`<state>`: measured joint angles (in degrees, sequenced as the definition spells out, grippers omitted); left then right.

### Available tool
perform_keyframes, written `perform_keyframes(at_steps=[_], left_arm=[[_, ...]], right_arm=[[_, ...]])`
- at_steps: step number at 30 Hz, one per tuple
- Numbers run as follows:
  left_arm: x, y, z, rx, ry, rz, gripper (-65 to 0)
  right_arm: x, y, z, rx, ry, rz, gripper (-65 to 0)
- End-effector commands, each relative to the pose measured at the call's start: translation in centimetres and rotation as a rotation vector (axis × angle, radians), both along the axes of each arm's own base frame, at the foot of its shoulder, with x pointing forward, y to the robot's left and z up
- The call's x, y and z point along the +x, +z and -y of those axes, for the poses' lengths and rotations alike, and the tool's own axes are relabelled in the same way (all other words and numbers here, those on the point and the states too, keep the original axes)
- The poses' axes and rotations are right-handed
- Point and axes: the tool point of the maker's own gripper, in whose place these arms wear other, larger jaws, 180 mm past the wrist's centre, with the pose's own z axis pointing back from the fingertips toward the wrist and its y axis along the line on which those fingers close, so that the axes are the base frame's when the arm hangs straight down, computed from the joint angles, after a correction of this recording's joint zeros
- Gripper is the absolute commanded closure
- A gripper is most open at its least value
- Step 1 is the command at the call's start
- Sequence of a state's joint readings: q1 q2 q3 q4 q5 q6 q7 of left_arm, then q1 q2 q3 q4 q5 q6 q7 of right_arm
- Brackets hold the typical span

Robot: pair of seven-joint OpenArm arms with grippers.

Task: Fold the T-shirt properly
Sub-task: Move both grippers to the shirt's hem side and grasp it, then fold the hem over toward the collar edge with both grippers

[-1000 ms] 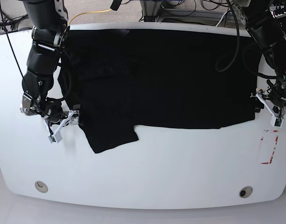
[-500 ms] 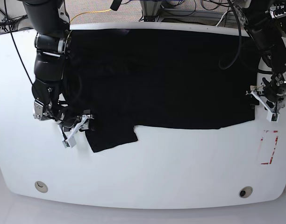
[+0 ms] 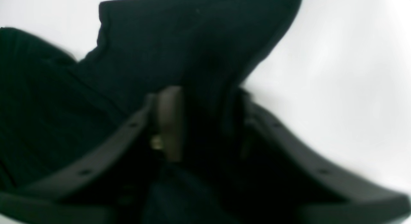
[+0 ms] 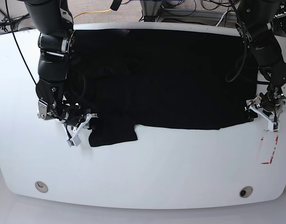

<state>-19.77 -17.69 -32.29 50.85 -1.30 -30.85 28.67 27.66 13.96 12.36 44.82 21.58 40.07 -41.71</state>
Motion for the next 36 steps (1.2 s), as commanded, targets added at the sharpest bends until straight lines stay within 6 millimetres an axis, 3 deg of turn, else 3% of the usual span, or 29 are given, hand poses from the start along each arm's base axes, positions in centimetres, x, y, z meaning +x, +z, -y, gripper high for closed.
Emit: perform_keyframes(at_steps=[1,5,9,13,17,18,21,26,31,36], left_arm=[[1.6,2.0,-0.8,0.004,0.008,0.055,-44.4],[1.6,1.6,-0.2,-0.014,0.0,0.043,-44.2],[2.2,1.1,3.0,-0.032,-0.107,0.043,-44.0],[2.2,1.1,3.6,-0.039,-0.142,0.045,-43.1],[2.3,0.8,4.5,-0.051,-0.152,0.045,-26.5],[2.4,0.8,4.8,-0.054,-0.155,0.047,-17.4],[2.4,0.8,4.7,-0.053,-0.15,0.048,0.0],[2.7,1.3,4.5,-0.046,-0.154,0.061,0.0],[3.4,5.3,3.9,0.04,-0.181,0.156,0.0],[2.3,6.0,4.2,0.093,-0.227,0.173,0.0]], right_arm=[[0.9,1.1,0.5,-0.016,-0.001,0.023,-8.1],[0.9,1.1,0.5,-0.014,0.0,0.021,-4.9],[0.9,1.1,0.5,-0.015,0.001,0.021,-4.8],[0.9,1.2,0.5,-0.011,0.0,0.022,-4.3],[0.9,1.2,0.5,-0.011,0.0,0.022,-2.5],[1.0,1.3,0.5,-0.012,0.001,0.026,0.0],[1.6,2.4,0.6,-0.025,0.005,0.065,0.0],[2.2,4.0,0.6,-0.046,0.016,0.11,0.0],[2.4,6.5,1.5,-0.133,0.056,0.141,0.0],[1.2,8.6,1.6,-0.231,0.1,0.189,0.0]])
